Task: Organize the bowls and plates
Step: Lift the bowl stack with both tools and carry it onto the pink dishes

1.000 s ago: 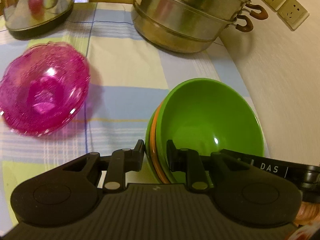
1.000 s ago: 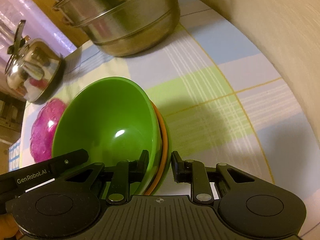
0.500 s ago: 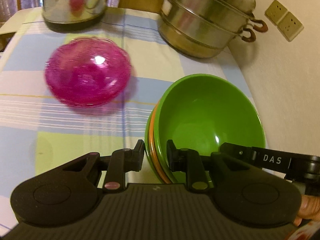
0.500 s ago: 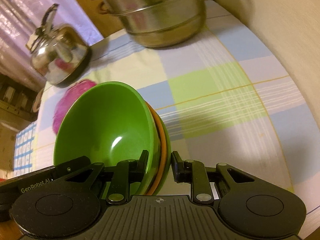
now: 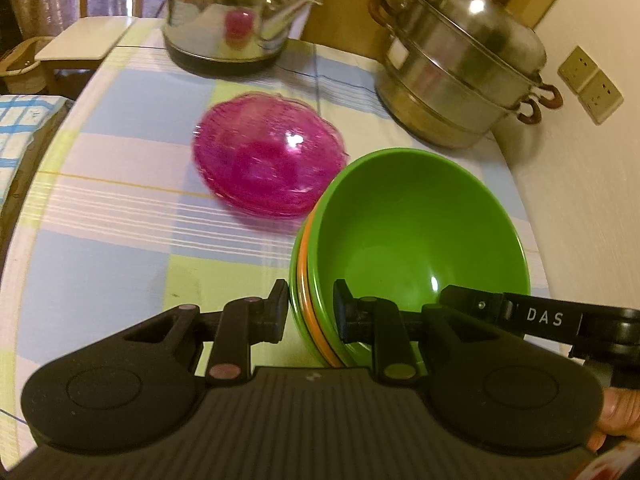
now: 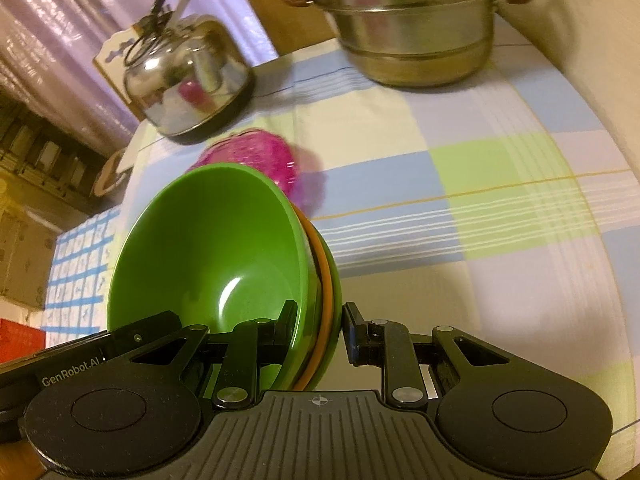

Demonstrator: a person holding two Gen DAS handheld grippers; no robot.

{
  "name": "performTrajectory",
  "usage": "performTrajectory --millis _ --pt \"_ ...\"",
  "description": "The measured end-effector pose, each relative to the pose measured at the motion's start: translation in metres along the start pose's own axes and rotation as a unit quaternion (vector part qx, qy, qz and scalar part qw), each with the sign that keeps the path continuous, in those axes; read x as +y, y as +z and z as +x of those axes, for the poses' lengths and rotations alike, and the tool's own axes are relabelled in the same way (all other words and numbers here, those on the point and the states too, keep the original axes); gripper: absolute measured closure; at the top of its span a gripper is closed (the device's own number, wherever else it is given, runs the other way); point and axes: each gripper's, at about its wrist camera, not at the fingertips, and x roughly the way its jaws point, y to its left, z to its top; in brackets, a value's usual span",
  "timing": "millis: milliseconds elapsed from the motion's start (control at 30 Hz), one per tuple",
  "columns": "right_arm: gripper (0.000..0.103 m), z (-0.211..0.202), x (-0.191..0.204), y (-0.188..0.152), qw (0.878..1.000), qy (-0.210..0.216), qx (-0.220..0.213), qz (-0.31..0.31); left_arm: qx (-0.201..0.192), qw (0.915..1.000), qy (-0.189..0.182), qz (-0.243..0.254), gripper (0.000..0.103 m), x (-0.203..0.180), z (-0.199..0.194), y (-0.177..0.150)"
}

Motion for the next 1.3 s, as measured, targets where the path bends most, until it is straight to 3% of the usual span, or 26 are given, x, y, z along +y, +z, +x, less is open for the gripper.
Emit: performTrajectory --millis 433,700,1067,1300 --pt "0.079 0.019 0.035 0.015 1.000 0.013 0.004 -0.017 -0.012 0.9998 0.006 -0.012 0.082 0.028 -0.006 0.021" --pt "0.079 0.028 0.050 0.047 1.000 0.013 -0.006 -0.023 -0.022 0.9997 0.007 -0.012 0.082 0.032 0.002 0.059" --pt "0.079 0.064 0.060 0.109 1.000 0.019 -0.016 -0.018 -0.027 0.9993 0.016 -0.022 0.082 0.046 0.040 0.118" --pt "0.079 0.109 0.058 0.126 0.999 0.031 0.000 -0.005 -0.022 0.9989 0.028 -0.031 0.082 0.066 0.071 0.132"
